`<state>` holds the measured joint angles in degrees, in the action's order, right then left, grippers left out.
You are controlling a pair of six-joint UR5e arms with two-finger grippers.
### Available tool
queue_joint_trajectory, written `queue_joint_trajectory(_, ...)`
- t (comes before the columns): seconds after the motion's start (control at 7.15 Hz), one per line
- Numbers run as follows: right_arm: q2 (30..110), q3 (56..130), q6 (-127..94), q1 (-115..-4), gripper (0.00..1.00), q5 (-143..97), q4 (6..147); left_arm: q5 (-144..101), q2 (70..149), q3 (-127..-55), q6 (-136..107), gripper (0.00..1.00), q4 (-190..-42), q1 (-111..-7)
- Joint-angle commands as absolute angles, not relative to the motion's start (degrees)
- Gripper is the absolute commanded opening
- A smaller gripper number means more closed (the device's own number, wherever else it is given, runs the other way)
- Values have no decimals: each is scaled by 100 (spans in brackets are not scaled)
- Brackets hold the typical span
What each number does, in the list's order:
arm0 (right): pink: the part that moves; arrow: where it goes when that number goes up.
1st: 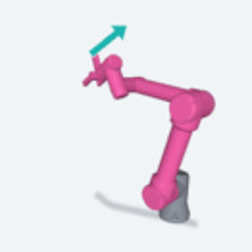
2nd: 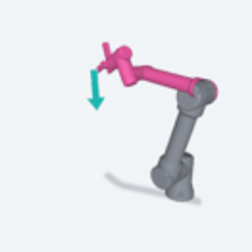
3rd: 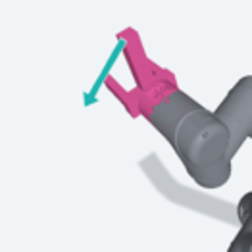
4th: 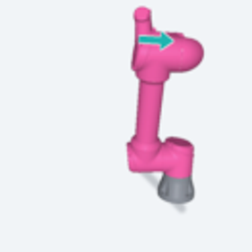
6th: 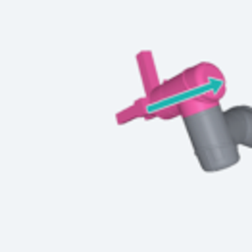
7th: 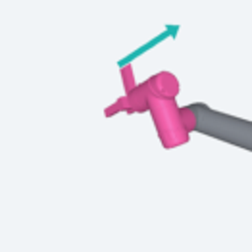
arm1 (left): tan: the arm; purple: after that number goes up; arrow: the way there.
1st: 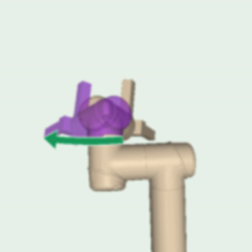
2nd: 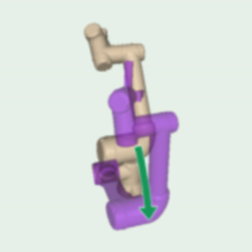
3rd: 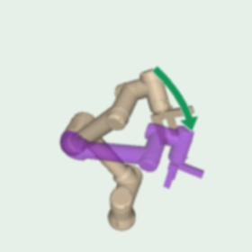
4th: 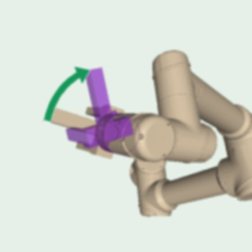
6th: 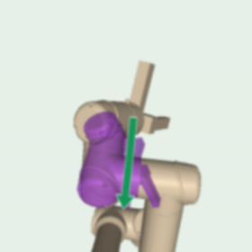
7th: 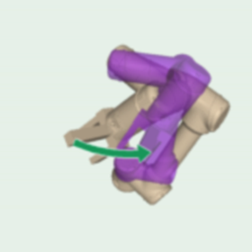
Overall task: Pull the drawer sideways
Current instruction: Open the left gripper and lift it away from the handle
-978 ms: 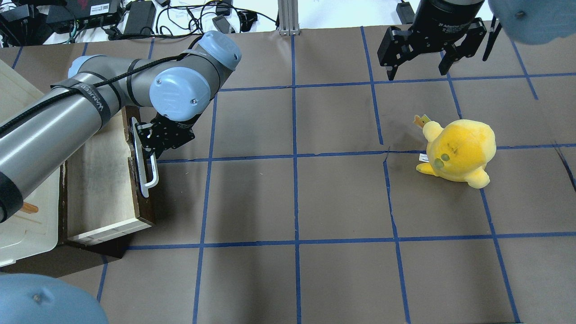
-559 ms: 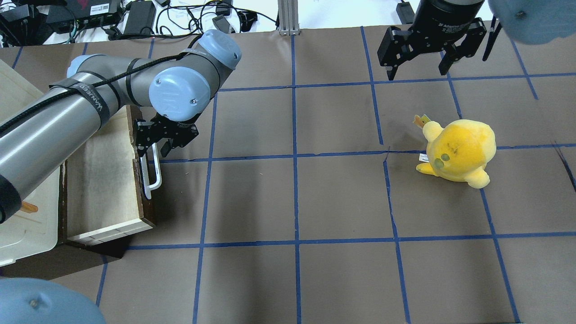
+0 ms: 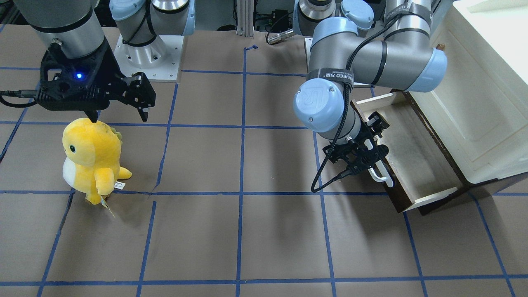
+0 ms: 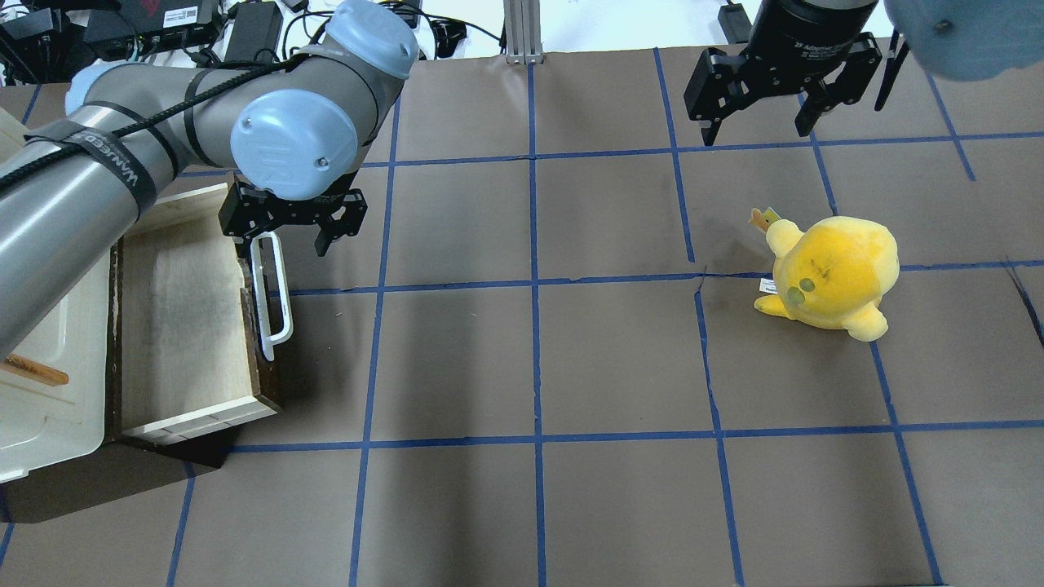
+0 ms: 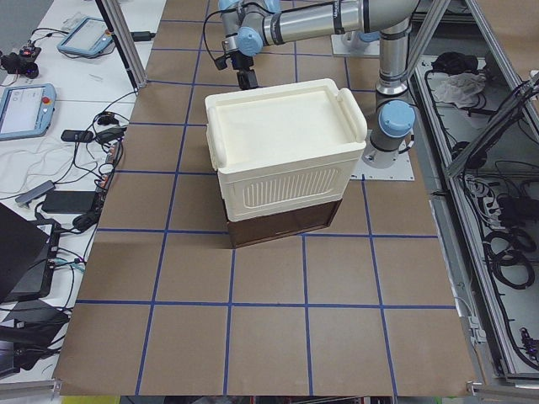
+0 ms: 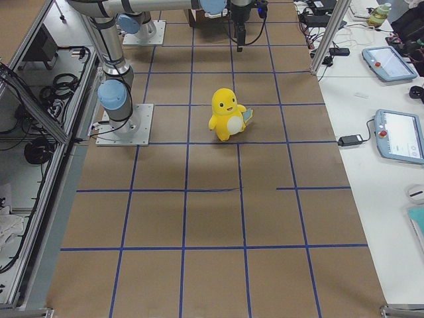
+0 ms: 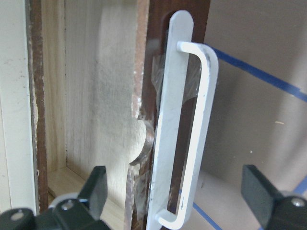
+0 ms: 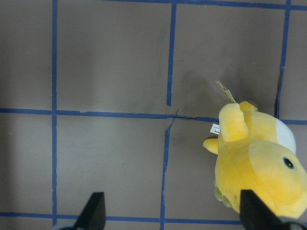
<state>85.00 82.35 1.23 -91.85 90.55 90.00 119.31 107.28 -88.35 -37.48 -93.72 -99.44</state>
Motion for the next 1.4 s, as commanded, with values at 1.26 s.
queue_joint_trajectory(1.26, 8499, 8235, 123, -9185, 100, 9053, 9000, 9149, 9194, -8585, -218, 100, -9563, -8860)
